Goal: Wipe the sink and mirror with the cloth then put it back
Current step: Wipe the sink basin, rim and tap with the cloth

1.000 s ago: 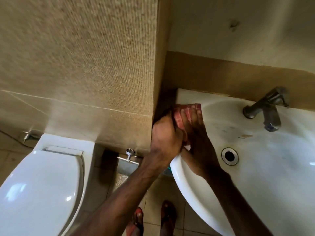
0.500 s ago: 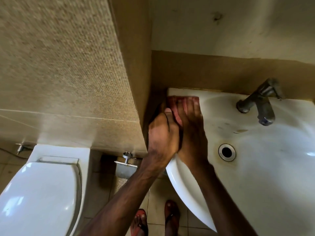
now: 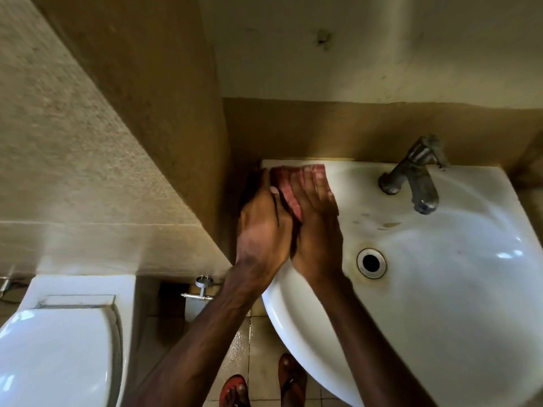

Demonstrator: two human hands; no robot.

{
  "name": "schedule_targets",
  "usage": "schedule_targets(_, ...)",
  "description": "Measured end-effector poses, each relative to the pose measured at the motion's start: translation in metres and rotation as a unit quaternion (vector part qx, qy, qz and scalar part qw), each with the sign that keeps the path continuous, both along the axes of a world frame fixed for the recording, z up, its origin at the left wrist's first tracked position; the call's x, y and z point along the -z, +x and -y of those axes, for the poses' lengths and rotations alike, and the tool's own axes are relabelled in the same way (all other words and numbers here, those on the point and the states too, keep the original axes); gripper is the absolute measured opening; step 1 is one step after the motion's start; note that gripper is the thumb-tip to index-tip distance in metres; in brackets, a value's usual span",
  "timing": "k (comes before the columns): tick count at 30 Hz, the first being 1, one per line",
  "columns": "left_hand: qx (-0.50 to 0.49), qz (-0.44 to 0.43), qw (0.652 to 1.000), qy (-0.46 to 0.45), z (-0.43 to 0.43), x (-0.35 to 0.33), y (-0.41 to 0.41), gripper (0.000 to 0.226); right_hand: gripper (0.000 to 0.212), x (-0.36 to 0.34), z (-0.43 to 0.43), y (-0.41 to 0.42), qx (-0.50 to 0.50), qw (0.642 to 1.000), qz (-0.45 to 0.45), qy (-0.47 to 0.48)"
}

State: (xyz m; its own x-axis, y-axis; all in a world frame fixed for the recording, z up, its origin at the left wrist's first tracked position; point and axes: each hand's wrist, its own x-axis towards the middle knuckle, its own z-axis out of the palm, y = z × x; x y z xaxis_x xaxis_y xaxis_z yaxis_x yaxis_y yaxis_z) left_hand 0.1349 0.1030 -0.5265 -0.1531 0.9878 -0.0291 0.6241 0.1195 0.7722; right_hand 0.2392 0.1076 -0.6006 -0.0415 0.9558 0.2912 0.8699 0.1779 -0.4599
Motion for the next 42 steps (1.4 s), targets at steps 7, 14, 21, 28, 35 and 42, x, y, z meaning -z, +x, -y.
schedule_targets(7, 0.096, -0.161, 0.982, -0.026, -0.001, 0.000, 0.001, 0.063, 0.055, -0.007, -0.011, 0.015, 0.020, 0.999, -0.046, -0.006)
schedule_targets(14, 0.130, -0.259, 0.956, -0.049, -0.011, 0.000, 0.007, 0.066, 0.054, -0.006, 0.001, 0.018, 0.067, 0.997, -0.015, 0.024)
schedule_targets(21, 0.186, -0.314, 0.929, -0.054, -0.022, -0.001, -0.006, 0.080, 0.049, -0.008, -0.023, 0.056, 0.088, 0.996, -0.009, 0.018)
schedule_targets(28, 0.206, -0.291, 0.932, -0.060, -0.024, 0.003, -0.012, 0.080, 0.049, -0.011, 0.012, 0.060, 0.123, 0.990, 0.050, 0.039)
schedule_targets(35, 0.212, -0.361, 0.907, -0.040, -0.021, 0.006, -0.008, 0.077, 0.049, -0.015, -0.027, 0.072, 0.153, 0.985, 0.065, 0.041)
schedule_targets(42, 0.215, -0.402, 0.889, -0.042, -0.020, 0.005, -0.001, 0.073, 0.050, -0.014, 0.015, 0.072, 0.180, 0.980, 0.075, 0.044)
